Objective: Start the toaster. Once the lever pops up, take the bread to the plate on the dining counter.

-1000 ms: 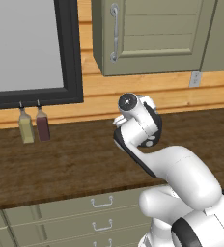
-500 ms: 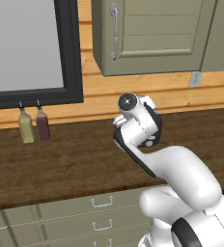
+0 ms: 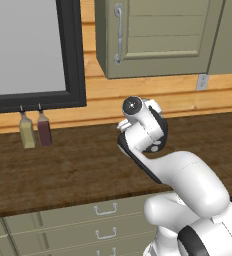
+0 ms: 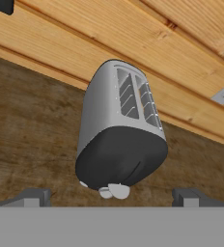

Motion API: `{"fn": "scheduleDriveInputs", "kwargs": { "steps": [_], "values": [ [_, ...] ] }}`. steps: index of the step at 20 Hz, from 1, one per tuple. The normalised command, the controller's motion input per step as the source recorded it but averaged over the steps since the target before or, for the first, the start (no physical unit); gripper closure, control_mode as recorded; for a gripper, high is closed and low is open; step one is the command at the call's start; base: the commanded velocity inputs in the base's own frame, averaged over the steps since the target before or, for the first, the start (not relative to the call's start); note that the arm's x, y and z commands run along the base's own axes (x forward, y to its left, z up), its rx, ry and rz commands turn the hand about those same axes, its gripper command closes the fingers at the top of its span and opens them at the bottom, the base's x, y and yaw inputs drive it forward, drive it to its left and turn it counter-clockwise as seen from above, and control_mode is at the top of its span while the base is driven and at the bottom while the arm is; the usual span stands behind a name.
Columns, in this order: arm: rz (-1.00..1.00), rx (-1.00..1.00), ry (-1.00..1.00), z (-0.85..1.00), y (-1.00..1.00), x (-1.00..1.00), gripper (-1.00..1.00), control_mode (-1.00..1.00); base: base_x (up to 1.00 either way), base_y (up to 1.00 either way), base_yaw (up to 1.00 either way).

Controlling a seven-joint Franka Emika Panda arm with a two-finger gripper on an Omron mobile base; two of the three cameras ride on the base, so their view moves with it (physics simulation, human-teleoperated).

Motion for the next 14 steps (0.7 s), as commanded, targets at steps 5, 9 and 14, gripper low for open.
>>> {"fn": "scheduleDriveInputs", "kwargs": {
  "steps": [5,9,14],
  "values": [
    [0.00,0.00,0.00,0.00,0.00,0.00,-1.00,-1.00,0.00,0.00,0.00],
    [0.00,0.00,0.00,0.00,0.00,0.00,-1.00,-1.00,0.00,0.00,0.00],
    [0.00,0.00,0.00,0.00,0.00,0.00,-1.00,-1.00,0.00,0.00,0.00]
  ]
}}
